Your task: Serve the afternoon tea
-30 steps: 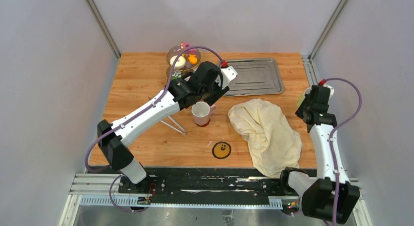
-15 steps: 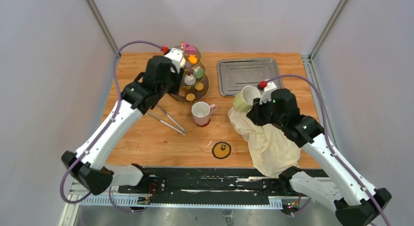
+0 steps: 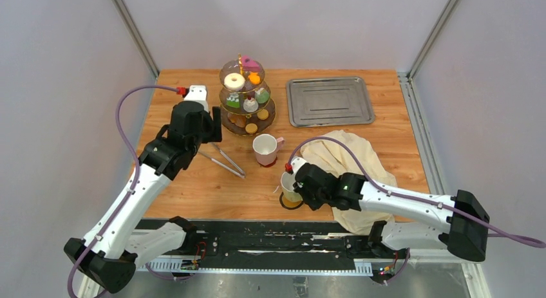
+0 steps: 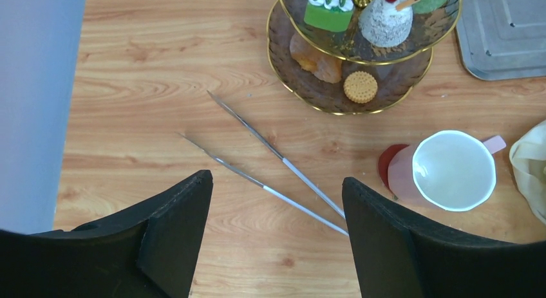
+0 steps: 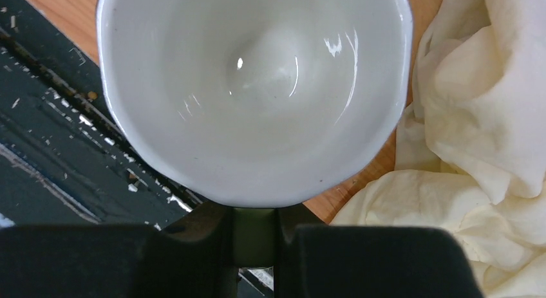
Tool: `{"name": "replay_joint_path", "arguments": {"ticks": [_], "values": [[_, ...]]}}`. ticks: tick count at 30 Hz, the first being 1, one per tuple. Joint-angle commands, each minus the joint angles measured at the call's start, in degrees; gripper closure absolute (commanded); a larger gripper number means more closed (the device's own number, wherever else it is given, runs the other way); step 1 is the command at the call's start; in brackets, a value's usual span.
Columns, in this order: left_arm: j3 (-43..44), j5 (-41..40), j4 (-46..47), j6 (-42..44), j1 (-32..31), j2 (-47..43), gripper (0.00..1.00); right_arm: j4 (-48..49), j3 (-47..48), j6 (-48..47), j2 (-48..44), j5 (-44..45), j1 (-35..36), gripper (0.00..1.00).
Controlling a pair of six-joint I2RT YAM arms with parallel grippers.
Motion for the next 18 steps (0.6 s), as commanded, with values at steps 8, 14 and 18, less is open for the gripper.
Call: {"name": "replay_joint_path", "arguments": {"ticks": [8,14,18], "values": [[-2.77,0.97,2.66,-1.29,0.31,-4.49,0.22,11.58,-1.95,5.68,1.4,6.22,2.21,0.99],[-3.09,3.17,3.53,-1.49,0.31,-3.89,0.22,11.26,-4.17,8.17,1.26,6.27,3.98,0.99],[-3.76,4.26,4.99,-1.73,0.31,-3.72,0.22,11.98,-5.85,8.57,1.33,5.86,4.28,0.99]]}}
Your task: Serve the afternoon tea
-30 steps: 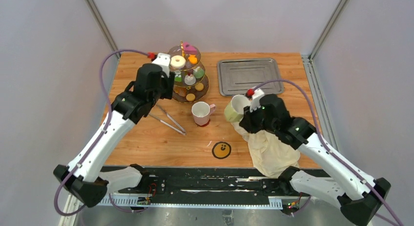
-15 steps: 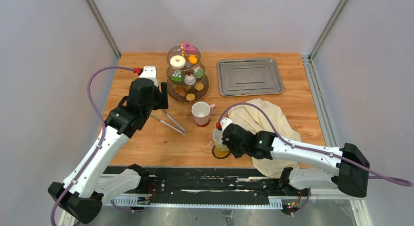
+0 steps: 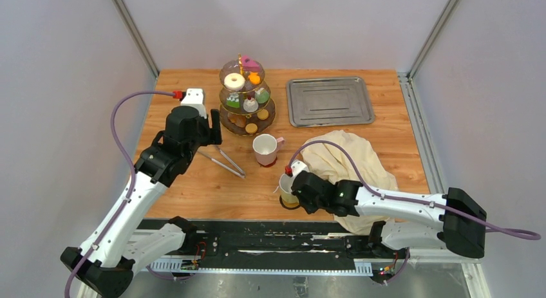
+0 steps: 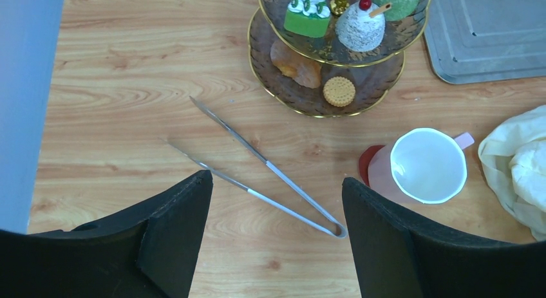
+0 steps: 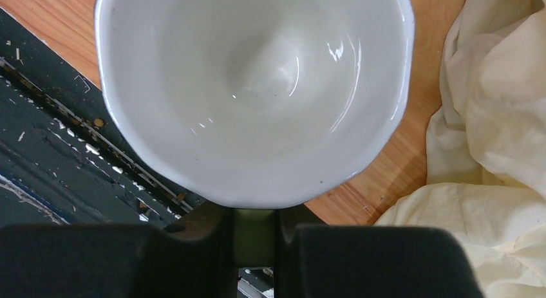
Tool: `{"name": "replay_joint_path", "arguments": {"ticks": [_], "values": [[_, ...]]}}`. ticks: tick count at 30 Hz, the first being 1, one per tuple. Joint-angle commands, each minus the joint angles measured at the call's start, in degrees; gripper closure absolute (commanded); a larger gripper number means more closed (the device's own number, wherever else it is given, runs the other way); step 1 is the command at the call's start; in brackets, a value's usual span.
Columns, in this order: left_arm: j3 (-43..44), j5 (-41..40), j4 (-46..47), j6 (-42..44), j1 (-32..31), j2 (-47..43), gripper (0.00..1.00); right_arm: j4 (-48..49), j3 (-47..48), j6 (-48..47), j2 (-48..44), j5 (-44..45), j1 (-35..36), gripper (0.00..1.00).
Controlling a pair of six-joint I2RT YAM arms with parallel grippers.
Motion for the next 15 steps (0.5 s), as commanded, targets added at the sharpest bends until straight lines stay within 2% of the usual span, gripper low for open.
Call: {"name": "replay_joint_path", "arguments": {"ticks": [1,15], "values": [[-1.01,1.36,3.35,-0.63,0.27,0.22,0.22,3.92,-1.42,2.21,-1.02,1.6,0.93,0.99],[-0.67,1.59,3.58,-0.15,0.27,1.67,0.21,1.57,-3.76,2.87,-4.74,1.36,1.61,0.99]]}}
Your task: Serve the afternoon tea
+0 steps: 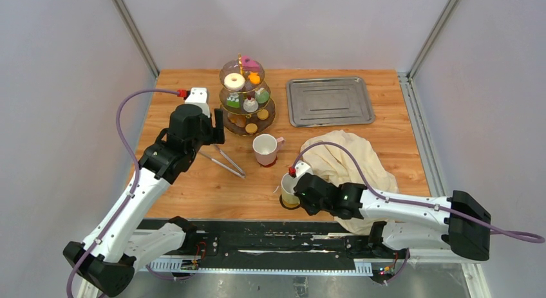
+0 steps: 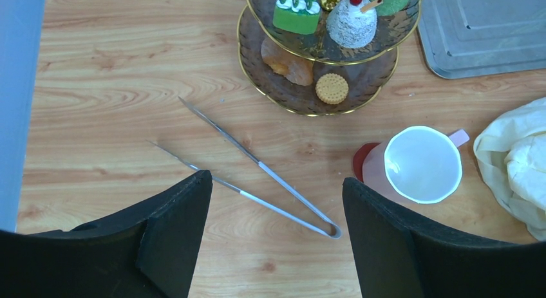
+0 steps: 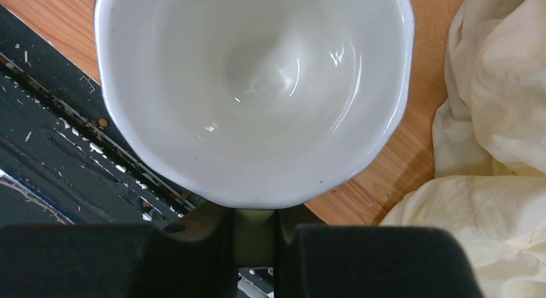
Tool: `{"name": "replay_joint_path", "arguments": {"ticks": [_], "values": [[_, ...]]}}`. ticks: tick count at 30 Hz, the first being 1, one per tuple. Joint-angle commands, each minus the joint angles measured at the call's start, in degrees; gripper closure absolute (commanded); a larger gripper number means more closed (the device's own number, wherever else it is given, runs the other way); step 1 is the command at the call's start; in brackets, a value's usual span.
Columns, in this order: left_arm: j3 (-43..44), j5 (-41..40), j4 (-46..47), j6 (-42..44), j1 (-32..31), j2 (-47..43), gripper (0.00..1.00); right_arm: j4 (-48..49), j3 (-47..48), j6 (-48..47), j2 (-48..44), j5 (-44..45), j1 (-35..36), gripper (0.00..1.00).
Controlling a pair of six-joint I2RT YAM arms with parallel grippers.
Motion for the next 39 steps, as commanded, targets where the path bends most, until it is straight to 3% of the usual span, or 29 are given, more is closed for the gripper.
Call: {"name": "replay_joint_path", "arguments": {"ticks": [1,7,14,22,30,35,39], "values": [[-0.19,-0.16,2.07,-0.08,0.29,0.09,0.21,-0.85,-1.15,0.33,-2.71,0.56,1.25,0.99],[0.06,1.35,2.03,-0.08,0.26,0.39,0.21,-1.2,-1.43,-1.77,-2.76,-0.75,1.22,0.99],[0.04,2.64,1.96,-0.69,0.24,0.47,0.21,-1.9,-0.43,-2.14,-2.02,-0.98,1.23,0.67],[0.0,3.65,2.08,-1.84,0.29,0.48,0.2,-4.51,2.3,-3.38,-3.4,-1.17,1.25,0.53],[0.27,3.11,1.03,-3.2,0.28,1.43,0.18,-15.99,13.85,-12.24,-9.99,4.44,0.1,0.29],[-1.39,3.52,1.53,-5.28,0.29,0.93,0.18,-19.42,23.96,-18.33,-9.91,4.75,-14.3,0.26],[-1.89,3.51,1.89,-6.23,0.27,0.68,0.13,-18.81,30.09,-14.24,-6.68,5.45,-30.4,0.26]]}}
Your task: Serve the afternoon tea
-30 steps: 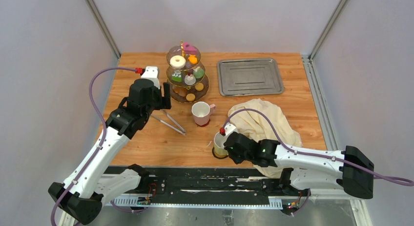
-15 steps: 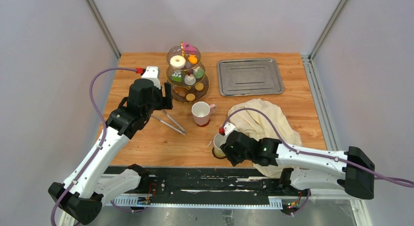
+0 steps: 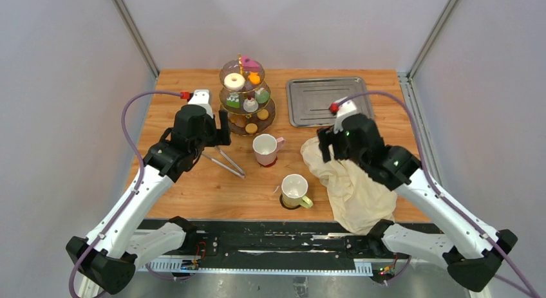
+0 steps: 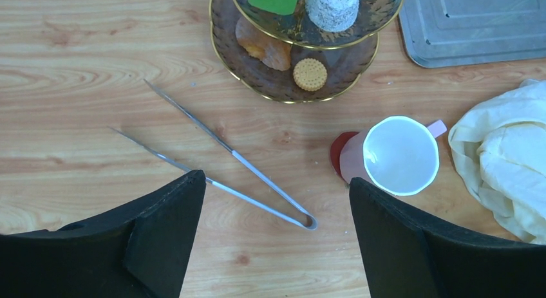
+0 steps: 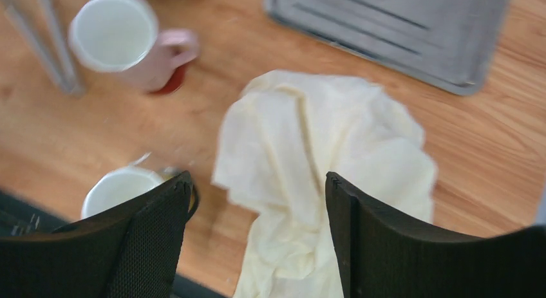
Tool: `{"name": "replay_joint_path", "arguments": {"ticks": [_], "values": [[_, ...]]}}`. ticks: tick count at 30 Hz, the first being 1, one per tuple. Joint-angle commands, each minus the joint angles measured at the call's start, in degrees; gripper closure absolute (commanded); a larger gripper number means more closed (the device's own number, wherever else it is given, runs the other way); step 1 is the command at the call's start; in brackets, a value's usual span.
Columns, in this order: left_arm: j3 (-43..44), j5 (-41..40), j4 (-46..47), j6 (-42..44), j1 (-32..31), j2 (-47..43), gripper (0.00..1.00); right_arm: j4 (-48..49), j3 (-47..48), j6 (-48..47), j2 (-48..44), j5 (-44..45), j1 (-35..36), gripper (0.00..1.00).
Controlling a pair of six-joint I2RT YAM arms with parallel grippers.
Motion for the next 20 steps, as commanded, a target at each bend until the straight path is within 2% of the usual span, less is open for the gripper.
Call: {"name": "replay_joint_path", "arguments": {"ticks": [1,3,6,10,14,20], "values": [[-1.05,0.04,1.62,-2.0,0.26,-0.7,0.1,-3.01,6.18,1.78,3.54,2.64,-15.48,0.25],[-1.3,-0.27,1.91,-2.01,0.26,-0.71,0.05,-3.05,8.83,4.12,5.59,4.14,-21.29,0.24],[-1.01,-1.28,1.27,-2.21,0.23,-0.34,0.0,-3.77,11.2,6.41,7.37,8.52,-26.18,0.21],[1.5,-5.2,-3.1,-2.7,0.24,0.93,0.02,-5.68,14.03,5.19,9.37,16.7,-26.77,0.18],[2.14,-7.69,-3.68,-1.81,0.27,0.85,0.02,-7.72,16.09,4.36,10.54,21.87,-26.8,0.17],[0.52,-8.05,-1.81,-1.87,0.24,0.09,0.02,-6.29,15.2,4.0,9.7,23.29,-26.82,0.17]]}}
